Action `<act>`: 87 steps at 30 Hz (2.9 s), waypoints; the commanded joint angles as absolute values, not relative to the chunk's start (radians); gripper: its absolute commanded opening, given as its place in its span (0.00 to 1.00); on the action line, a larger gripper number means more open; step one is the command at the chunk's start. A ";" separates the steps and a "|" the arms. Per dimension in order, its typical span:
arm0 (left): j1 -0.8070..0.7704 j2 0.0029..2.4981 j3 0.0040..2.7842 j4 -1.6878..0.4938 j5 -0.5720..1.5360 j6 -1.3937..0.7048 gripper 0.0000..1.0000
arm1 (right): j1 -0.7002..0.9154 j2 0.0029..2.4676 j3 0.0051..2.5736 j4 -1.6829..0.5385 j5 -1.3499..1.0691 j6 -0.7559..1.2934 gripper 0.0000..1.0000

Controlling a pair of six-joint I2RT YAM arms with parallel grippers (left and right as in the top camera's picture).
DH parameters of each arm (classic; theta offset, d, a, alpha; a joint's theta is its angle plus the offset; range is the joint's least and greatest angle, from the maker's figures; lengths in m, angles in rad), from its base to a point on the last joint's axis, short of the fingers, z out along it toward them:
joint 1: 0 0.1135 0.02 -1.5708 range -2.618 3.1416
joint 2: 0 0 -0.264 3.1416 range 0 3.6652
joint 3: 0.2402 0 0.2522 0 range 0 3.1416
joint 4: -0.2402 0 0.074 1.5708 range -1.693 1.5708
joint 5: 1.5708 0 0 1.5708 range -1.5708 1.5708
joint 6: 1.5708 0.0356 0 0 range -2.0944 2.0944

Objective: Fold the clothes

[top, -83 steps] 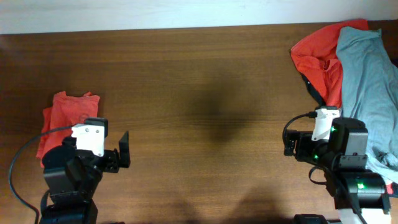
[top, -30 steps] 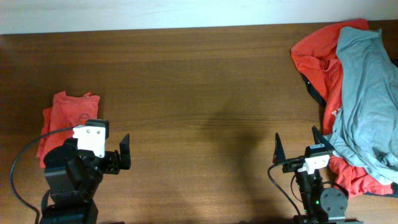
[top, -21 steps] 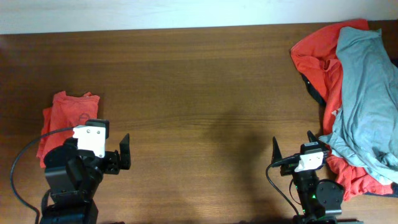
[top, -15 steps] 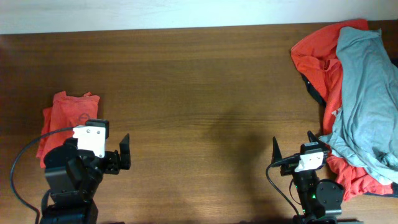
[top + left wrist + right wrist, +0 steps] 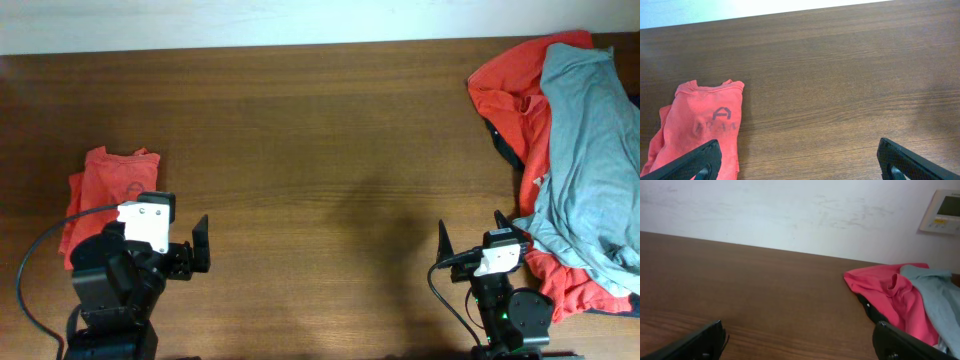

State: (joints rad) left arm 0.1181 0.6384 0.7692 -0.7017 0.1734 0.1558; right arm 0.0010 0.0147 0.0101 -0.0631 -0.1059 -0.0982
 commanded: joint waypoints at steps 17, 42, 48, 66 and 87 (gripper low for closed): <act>0.102 0.398 0.515 -0.651 0.188 0.143 0.99 | 0.006 0.008 0.006 -0.070 -0.097 -0.097 0.98; 0.026 0.006 0.009 0.117 0.123 0.249 0.99 | 0.006 0.008 0.006 -0.070 -0.097 -0.097 0.99; 0.019 0.005 0.009 -0.073 0.106 0.234 0.99 | 0.007 0.008 0.006 -0.070 -0.097 -0.097 0.99; 0.014 0.005 0.009 -0.072 0.097 0.233 0.99 | 0.007 0.008 0.006 -0.070 -0.097 -0.097 0.99; 0.014 0.005 0.009 -0.072 0.097 0.233 0.99 | 0.006 0.008 0.006 -0.070 -0.097 -0.097 0.99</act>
